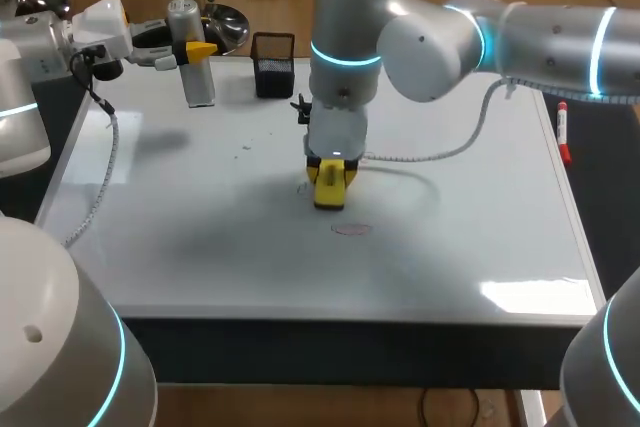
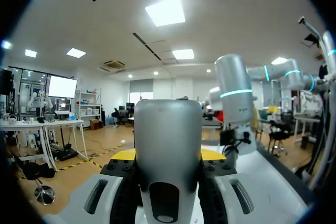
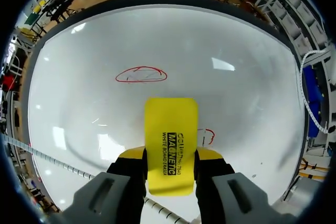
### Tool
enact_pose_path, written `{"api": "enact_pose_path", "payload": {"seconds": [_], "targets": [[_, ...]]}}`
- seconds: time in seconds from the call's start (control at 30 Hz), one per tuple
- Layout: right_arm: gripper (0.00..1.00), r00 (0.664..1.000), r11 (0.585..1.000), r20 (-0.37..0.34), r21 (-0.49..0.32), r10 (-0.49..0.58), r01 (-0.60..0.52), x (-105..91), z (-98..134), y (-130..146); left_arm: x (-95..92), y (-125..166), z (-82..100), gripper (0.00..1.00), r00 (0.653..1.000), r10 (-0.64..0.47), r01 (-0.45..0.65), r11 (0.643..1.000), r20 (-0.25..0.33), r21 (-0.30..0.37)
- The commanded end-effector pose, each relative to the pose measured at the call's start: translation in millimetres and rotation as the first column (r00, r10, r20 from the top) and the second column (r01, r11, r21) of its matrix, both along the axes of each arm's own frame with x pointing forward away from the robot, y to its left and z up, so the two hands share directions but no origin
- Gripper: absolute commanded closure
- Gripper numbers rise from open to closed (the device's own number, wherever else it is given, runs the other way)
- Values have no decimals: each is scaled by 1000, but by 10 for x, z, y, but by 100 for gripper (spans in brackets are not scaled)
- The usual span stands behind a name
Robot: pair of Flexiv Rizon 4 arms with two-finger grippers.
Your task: Pick up the inspection probe, press it on each red-marked spot on the whiteboard one by one, put down the probe, pick up the eraser, and wipe off all the red marks.
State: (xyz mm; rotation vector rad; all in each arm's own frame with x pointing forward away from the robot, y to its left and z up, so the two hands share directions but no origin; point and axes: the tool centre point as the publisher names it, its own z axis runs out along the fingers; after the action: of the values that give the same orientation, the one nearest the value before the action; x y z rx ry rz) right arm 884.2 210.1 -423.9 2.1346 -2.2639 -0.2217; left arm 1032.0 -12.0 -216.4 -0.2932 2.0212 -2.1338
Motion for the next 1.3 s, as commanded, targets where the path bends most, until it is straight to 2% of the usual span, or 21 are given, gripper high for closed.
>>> {"api": "enact_pose_path", "payload": {"seconds": [0.03,0.2,0.37,0.57,0.9,1.3], "targets": [[100,998,1000,60,7,29,-29,-50,367,34,-12,-4,17,100,1000,3,-3,1000,1,1],[100,991,996,107,31,76,-80,-28,557,257,-12,-4,17,100,1000,3,-3,1000,1,1],[100,992,995,91,41,88,-92,-42,406,492,-12,-4,17,100,1000,3,-3,1000,1,1],[100,989,990,63,31,137,-139,-174,193,779,-12,-4,17,100,1000,3,-3,1000,1,1],[100,988,988,29,33,150,-151,-136,82,826,-12,-4,17,100,1000,3,-3,1000,1,1],[100,989,988,-13,52,150,-149,-233,-22,847,-12,-4,17,100,1000,3,-3,1000,1,1]]}}
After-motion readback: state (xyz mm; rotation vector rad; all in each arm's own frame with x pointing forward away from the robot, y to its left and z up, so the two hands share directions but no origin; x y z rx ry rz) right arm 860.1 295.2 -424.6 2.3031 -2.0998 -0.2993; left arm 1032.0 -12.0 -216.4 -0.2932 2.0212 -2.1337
